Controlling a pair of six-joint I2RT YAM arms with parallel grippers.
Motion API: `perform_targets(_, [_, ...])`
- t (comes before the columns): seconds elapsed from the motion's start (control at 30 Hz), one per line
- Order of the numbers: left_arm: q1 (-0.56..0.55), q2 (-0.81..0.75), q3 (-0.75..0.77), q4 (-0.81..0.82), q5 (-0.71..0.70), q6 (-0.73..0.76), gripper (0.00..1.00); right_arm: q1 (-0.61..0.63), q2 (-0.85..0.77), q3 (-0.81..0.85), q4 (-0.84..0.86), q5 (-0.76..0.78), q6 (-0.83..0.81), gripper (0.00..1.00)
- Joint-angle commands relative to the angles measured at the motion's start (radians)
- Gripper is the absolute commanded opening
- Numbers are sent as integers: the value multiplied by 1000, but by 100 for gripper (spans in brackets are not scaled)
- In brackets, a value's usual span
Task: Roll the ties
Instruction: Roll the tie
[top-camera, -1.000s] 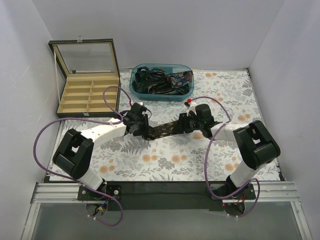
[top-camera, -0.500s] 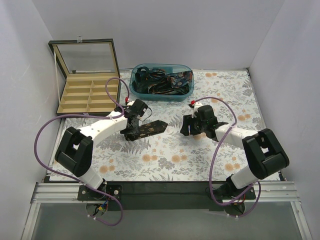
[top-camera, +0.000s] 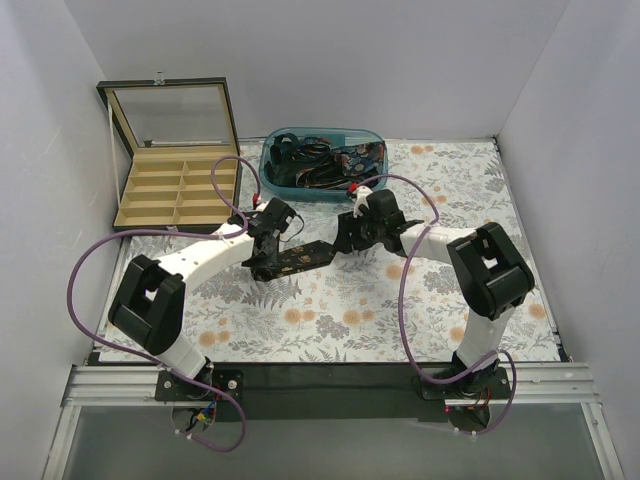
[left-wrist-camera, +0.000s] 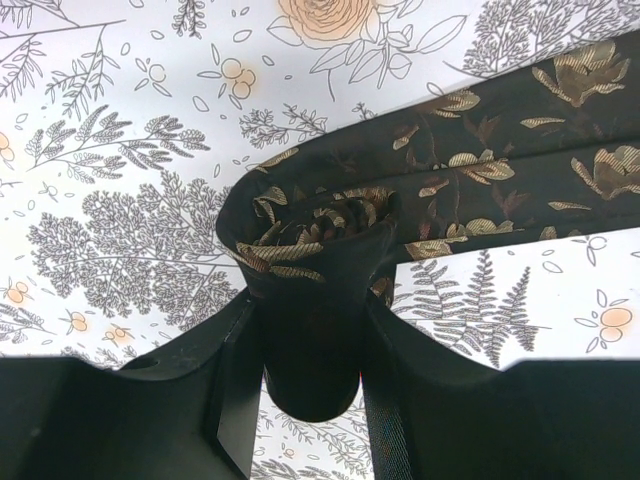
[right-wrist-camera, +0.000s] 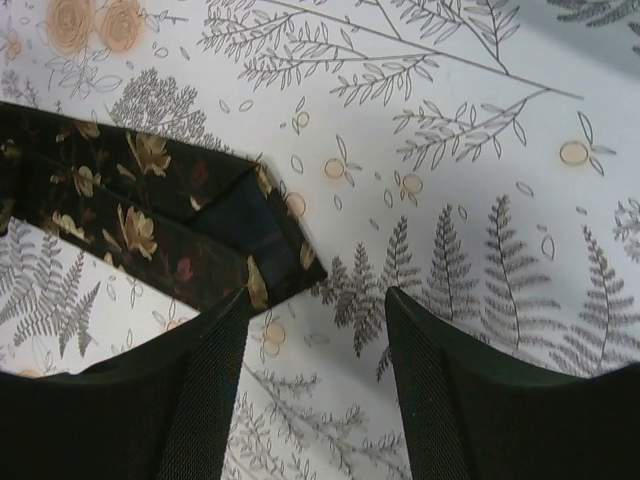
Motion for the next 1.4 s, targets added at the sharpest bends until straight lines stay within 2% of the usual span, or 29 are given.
perform_targets(0.0, [2, -59, -14, 36, 3, 10, 23, 9, 61, 71, 37, -22, -12, 53])
perform_targets(0.13, [3, -62, -25, 45, 7, 12, 23, 24, 127, 105, 37, -34, -17, 52])
perform_targets(0.3, [3, -76, -34, 57, 1, 16, 23, 40, 137, 76, 36, -51, -15, 46])
perform_targets(0.47, [6, -84, -39, 70, 0, 15, 23, 44, 126, 42, 28, -49, -17, 31])
perform_targets(0.53, [8, -85, -40, 70, -2, 10, 23, 49, 120, 28, 22, -41, -22, 31])
perform_targets(0.63, [12, -91, -48, 76, -4, 6, 23, 49, 115, 8, 11, -37, -32, 19])
perform_targets(0.67, [17, -93, -48, 76, -8, 4, 23, 49, 112, 3, 10, -32, -34, 9])
perform_targets(0.77, [25, -99, -53, 67, -22, 1, 23, 51, 91, -24, 5, 9, -42, 1])
perform_targets(1.0, [43, -122, -60, 57, -72, 7, 23, 48, 38, -58, -38, 67, -80, 1])
perform_targets(1.37, [34, -7, -21, 48, -172, 10, 23, 58, -8, -98, -82, 54, -65, 1])
